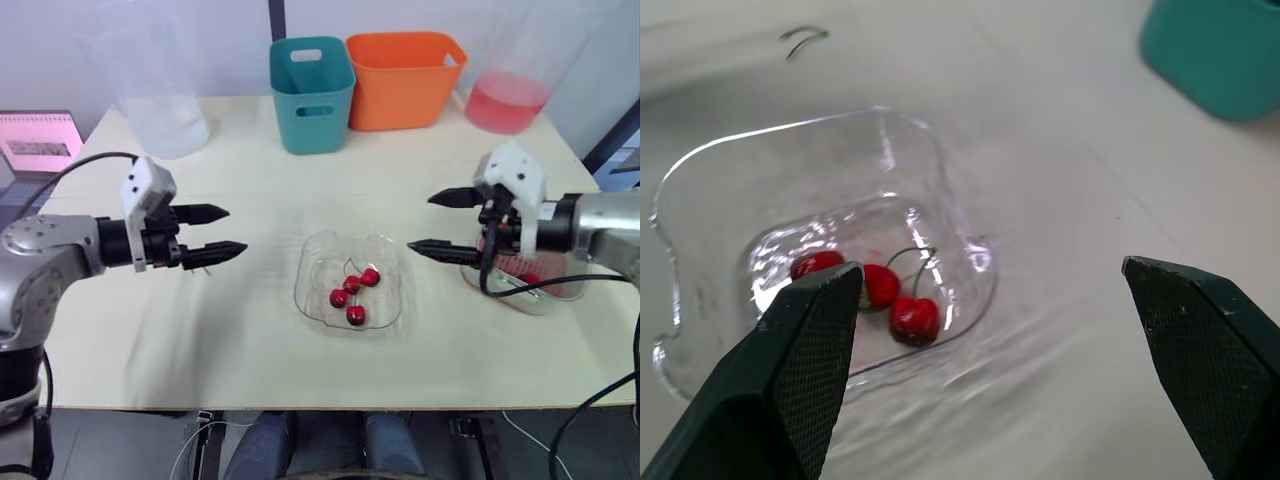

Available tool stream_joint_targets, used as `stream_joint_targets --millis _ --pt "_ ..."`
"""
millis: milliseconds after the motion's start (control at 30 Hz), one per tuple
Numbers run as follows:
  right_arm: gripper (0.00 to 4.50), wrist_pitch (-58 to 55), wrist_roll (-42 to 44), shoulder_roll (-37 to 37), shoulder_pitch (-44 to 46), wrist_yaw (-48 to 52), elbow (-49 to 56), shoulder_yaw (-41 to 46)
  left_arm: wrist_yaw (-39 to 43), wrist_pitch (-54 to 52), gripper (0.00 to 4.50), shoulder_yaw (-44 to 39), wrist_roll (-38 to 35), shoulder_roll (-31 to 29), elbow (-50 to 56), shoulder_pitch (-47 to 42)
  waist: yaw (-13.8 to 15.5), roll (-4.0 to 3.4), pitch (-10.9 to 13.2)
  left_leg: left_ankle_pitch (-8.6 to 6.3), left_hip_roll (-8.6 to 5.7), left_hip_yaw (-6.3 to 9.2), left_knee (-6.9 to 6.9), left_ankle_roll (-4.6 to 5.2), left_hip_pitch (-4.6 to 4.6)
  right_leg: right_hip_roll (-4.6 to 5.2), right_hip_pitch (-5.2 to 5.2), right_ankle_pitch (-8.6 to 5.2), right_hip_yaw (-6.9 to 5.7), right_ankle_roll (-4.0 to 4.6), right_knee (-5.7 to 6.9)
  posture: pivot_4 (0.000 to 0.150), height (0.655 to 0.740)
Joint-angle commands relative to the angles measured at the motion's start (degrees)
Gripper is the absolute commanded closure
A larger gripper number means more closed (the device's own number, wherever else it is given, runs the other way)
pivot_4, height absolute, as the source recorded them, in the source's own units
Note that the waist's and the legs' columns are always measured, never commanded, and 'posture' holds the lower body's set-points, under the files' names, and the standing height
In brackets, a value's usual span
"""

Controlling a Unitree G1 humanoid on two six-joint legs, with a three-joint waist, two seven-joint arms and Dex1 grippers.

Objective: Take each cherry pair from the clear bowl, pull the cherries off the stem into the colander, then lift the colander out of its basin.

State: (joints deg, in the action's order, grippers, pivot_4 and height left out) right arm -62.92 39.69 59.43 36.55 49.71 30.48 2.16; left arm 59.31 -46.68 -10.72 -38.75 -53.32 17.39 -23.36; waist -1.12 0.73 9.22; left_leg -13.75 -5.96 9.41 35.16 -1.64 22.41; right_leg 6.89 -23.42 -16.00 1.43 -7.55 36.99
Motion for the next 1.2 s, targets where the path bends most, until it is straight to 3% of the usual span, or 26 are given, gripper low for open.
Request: stream_joint_targets --millis 33,200,400,667,933,1200 --pt "0.03 -2.4 1.7 -1.1 3.7 1.0 3.6 -5.4 2.6 2.0 0.58 2.5 1.2 -2.5 3.5 0.5 0.2 0.01 0.0 0.00 0.00 0.01 -0.02 0.00 0.01 0.00 0.00 0.00 0.00 0.00 -0.03 0.150 0.7400" --pt "0.03 1.1 -5.9 -3.9 7.7 1.8 2.6 -19.3 4.5 3.6 0.58 4.7 1.4 -3.2 7.1 4.1 0.2 0.01 0.0 -0.06 -0.02 0.01 0.00 -0.09 0.05 0.02 0.00 0.00 0.00 0.00 -0.10 0.150 0.7400" --pt "2.89 1.7 -14.1 -8.4 12.2 1.4 -2.4 -30.1 3.5 3.1 0.54 5.2 0.4 -2.1 9.9 5.3 0.3 0.01 0.0 -0.06 -0.01 0.03 0.02 -0.10 0.05 0.01 -0.02 0.01 -0.01 0.01 -0.08 0.150 0.7400" --pt "2.89 -2.2 -19.4 -12.8 14.2 0.2 -7.7 -34.7 1.9 3.9 0.54 5.9 0.8 -0.7 11.0 6.1 0.2 0.01 0.0 -0.05 -0.03 0.05 0.02 -0.12 0.05 0.01 -0.02 0.01 -0.01 0.01 -0.07 0.150 0.7400" --pt "2.89 -12.2 -18.6 -20.1 16.4 -2.5 -12.6 -33.8 -0.2 5.0 0.54 7.6 1.7 2.3 10.2 4.2 0.3 0.01 0.0 -0.04 -0.03 0.07 0.02 -0.14 0.06 -0.01 -0.05 0.01 0.00 0.02 -0.04 0.150 0.7400" --pt "2.89 -13.2 -20.5 -22.1 17.7 -3.9 -15.9 -37.2 -2.2 5.5 0.54 7.5 1.8 5.1 10.2 3.4 0.1 0.01 0.0 -0.04 -0.04 0.07 0.02 -0.15 0.06 0.00 -0.06 0.01 0.00 0.02 -0.03 0.150 0.7400"
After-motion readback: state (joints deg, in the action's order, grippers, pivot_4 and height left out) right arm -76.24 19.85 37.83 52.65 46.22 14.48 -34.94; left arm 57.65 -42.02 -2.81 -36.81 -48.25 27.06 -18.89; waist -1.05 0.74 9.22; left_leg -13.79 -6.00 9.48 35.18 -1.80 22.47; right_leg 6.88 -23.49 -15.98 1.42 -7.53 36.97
